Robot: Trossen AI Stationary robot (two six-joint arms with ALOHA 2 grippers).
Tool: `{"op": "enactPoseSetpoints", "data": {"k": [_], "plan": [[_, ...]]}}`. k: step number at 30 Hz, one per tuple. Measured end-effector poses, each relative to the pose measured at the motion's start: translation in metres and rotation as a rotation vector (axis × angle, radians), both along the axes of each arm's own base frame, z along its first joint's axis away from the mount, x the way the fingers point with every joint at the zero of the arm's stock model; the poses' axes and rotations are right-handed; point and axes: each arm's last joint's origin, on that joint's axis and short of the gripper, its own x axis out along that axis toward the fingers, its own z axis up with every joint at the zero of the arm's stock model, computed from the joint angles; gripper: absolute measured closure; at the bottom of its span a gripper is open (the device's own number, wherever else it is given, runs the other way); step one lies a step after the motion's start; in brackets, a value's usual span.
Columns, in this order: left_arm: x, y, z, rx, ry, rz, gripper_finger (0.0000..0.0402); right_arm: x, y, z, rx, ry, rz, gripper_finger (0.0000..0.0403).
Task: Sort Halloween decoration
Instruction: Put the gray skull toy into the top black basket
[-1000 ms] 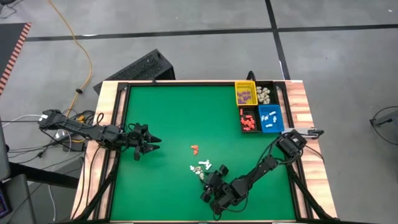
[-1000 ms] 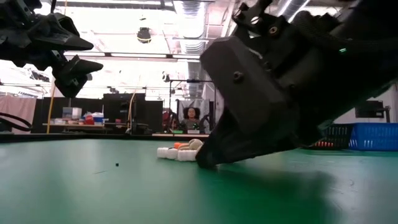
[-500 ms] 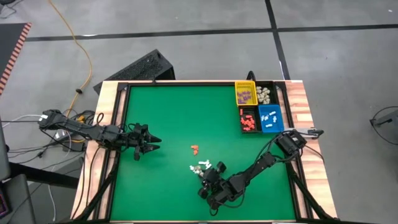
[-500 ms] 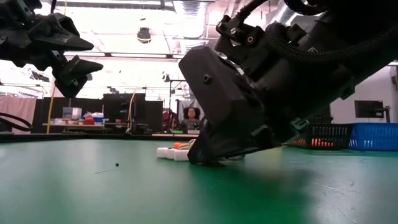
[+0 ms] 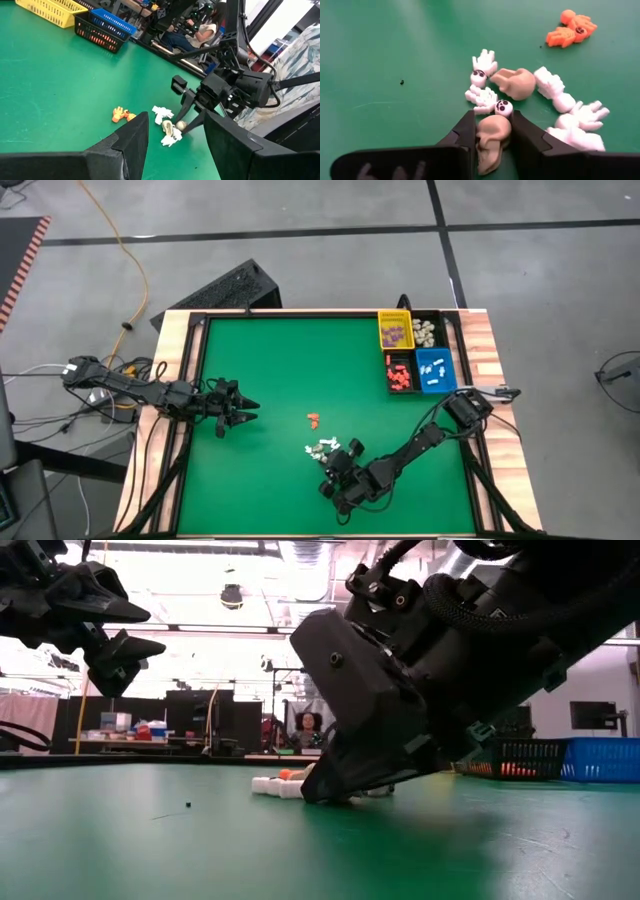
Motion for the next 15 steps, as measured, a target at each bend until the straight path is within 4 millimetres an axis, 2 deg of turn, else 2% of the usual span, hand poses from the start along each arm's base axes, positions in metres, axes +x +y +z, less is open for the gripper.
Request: {"op": "enactPoseSetpoints", "data": {"k": [3,10,12,15], "plan": [[0.0,0.0,0.0,0.0,0.0,0.0,0.0221,-0.005,-0.002,0.013,-0.026,0.024,0.02,0.0297],[0.0,0.0,0.0,0.0,0.0,0.0,0.0221,-0.021,-0.016,0.058,-0.086,0.06,0.001,0.0295],[0.0,0.0,0.0,0.0,0.0,0.0,0.0221,-0.03,-0.027,0.074,-0.116,0.072,-0.052,0.0294],[0.0,0.0,0.0,-0.002,0.0,-0.001,0.0221,-0.05,-0.054,0.096,-0.108,0.084,-0.219,0.0294]]}}
